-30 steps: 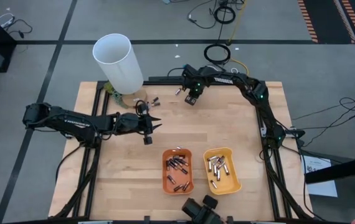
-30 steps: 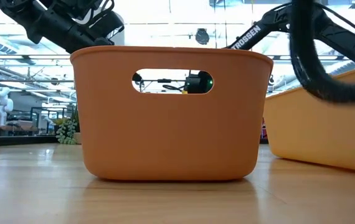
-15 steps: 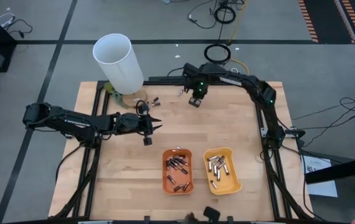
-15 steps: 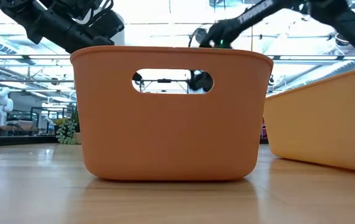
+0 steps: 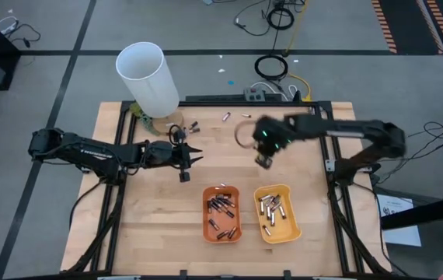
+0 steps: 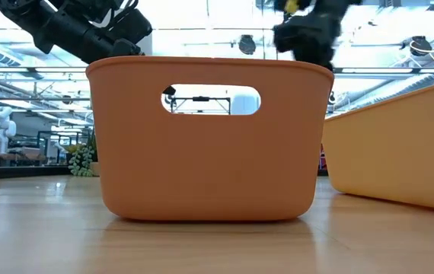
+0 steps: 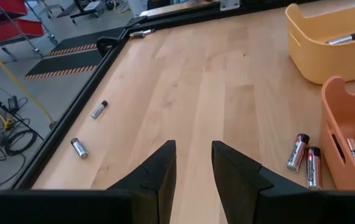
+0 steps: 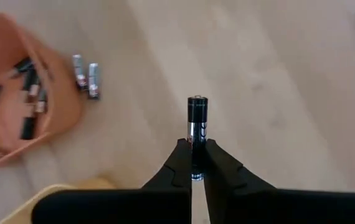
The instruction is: Sort batteries
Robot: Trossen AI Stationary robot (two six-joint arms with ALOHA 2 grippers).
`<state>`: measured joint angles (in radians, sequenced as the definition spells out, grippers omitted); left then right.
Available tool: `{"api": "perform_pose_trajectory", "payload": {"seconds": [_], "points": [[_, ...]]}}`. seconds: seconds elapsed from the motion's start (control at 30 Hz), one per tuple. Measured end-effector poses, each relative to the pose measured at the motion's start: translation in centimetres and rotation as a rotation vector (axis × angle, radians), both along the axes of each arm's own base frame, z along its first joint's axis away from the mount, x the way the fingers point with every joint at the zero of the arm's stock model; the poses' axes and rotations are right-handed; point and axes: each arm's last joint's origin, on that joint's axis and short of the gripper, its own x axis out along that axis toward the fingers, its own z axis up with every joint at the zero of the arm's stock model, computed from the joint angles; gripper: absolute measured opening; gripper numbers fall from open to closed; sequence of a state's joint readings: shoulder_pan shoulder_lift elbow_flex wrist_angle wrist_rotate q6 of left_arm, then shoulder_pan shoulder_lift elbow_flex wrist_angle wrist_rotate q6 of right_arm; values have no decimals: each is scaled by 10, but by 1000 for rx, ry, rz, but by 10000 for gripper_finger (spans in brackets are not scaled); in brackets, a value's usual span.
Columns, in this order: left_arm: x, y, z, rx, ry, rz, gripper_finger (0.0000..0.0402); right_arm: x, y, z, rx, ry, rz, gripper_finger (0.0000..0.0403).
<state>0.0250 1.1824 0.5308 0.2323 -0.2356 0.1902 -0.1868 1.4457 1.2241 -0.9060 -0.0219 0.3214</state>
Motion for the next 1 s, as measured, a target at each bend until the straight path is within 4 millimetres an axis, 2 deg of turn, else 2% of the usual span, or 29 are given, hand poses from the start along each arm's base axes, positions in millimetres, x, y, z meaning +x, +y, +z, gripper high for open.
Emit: {"api": "perform_pose_trajectory", "payload": {"seconds": [0.2,0.37,0.5,0.7,1.0], "points": [[1,0,2,-1,-20,0,113,-29,66,-22,71,-149,9,0],[1,0,3,-1,-31,0,113,-35,110,-43,110,-148,54,0],[1,0,3,-2,-34,0,113,-36,137,-53,101,-109,55,0],[2,0,4,-4,-42,0,113,-39,165,-72,106,-19,26,0],[2,-2,5,-43,-62,-38,113,-36,180,-103,127,130,4,8]]}}
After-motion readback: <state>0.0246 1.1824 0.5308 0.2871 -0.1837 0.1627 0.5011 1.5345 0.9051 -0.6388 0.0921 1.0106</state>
